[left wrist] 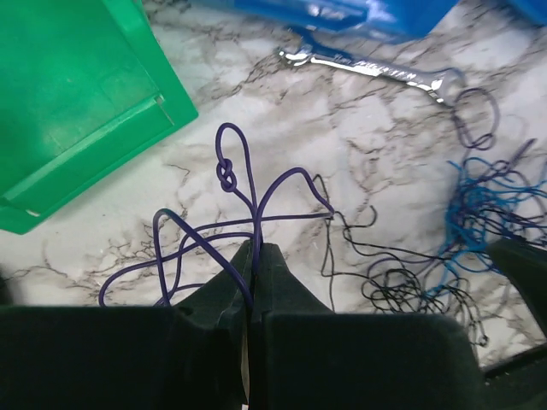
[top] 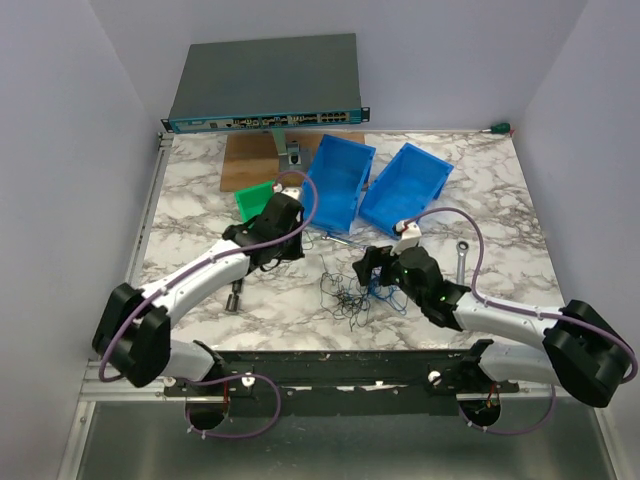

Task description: Untangle the cables

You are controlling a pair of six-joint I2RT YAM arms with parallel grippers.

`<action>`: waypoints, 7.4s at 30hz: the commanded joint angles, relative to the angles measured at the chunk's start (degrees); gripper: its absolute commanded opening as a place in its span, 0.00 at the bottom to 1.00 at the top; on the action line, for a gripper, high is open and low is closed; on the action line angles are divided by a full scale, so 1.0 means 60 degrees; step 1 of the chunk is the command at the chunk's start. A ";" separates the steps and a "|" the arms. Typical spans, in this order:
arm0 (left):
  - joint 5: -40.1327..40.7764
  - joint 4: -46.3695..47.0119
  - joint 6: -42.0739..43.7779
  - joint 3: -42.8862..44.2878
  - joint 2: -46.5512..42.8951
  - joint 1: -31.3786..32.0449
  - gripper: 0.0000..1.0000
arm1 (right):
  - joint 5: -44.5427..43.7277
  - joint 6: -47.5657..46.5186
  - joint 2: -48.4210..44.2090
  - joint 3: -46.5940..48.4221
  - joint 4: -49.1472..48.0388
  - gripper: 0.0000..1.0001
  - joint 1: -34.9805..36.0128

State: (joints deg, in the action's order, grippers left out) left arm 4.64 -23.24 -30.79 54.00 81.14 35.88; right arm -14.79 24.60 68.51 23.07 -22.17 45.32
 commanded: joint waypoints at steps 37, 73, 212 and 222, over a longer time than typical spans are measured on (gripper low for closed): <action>0.1414 -0.0477 -0.2249 0.3411 0.3845 -0.2640 0.00 | -0.0885 0.0159 -0.0843 -0.0564 -0.0410 0.98 0.0042; 0.1945 -0.0460 -0.0365 0.2763 0.2090 -0.2937 0.66 | -0.0656 0.0122 -0.1011 -0.0600 -0.0430 0.98 0.0042; -0.0855 0.5840 0.0370 -0.3733 -0.2032 -0.0072 0.00 | -0.3513 0.1770 -0.3290 -0.1423 0.1241 0.01 0.0037; -0.1807 0.6185 0.0647 -0.3632 -0.1743 -0.0070 0.00 | -0.1554 0.0645 -0.4040 -0.1945 0.0098 0.27 0.0035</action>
State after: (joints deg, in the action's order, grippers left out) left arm -3.57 12.69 -27.49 31.59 69.43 35.57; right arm -32.97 33.54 43.55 13.23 -16.88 45.32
